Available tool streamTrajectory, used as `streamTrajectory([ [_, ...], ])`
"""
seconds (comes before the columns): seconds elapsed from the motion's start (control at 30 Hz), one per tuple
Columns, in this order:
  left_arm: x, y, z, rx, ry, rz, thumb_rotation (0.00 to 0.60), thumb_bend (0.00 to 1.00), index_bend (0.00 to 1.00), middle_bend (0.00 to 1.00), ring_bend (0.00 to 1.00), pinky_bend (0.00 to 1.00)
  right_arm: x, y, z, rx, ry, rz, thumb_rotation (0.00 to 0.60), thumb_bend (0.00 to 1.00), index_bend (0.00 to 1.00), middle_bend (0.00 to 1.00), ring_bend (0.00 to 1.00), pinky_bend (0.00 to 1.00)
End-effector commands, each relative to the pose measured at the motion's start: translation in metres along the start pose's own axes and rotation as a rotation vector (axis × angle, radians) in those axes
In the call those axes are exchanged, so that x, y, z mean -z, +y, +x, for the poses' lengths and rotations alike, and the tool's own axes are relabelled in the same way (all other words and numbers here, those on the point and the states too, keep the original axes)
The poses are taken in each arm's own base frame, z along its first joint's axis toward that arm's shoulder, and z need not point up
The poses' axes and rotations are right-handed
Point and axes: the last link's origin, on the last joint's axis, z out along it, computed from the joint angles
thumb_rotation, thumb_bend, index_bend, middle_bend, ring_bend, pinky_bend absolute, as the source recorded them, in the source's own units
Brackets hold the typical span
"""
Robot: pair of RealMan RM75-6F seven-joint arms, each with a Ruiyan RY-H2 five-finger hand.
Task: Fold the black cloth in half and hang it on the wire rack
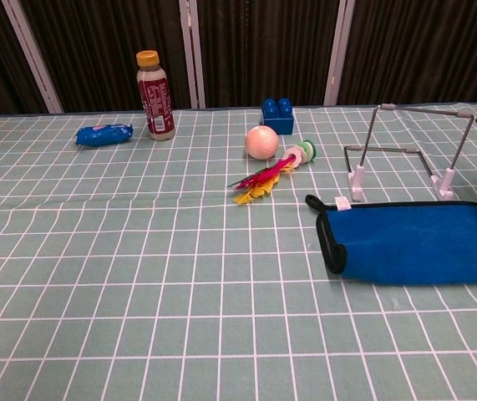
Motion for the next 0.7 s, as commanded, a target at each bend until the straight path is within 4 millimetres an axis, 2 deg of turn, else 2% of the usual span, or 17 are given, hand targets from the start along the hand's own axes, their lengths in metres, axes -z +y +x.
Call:
streamTrajectory([
  [0.03,0.001,0.0,0.001,0.003,0.002,-0.003,0.6,0.0,0.0,0.0,0.0,0.0,0.013,-0.009,0.015,-0.067,0.062,0.068,0.6,0.0,0.1,0.0,0.0,0.0],
  [0.2,0.002,-0.001,0.002,0.009,0.005,-0.006,0.6,0.0,0.0,0.0,0.0,0.0,0.03,-0.032,0.034,-0.091,0.031,0.282,0.6,0.0,0.1,0.0,0.0,0.0],
  [0.3,0.003,-0.001,0.004,0.012,0.012,-0.012,0.6,0.0,0.0,0.0,0.0,0.0,0.034,-0.054,0.042,-0.027,0.009,0.425,0.6,0.0,0.1,0.0,0.0,0.0],
  [0.57,0.001,-0.003,0.002,0.008,0.005,-0.005,0.6,0.0,0.0,0.0,0.0,0.0,0.015,-0.096,0.04,0.151,-0.022,0.593,0.6,0.0,0.2,0.01,0.0,0.0],
  [0.7,-0.001,-0.004,0.0,0.003,-0.002,0.001,0.6,0.0,0.0,0.0,0.0,0.0,0.009,-0.112,0.04,0.182,-0.022,0.652,0.6,0.0,0.23,0.04,0.0,0.0],
])
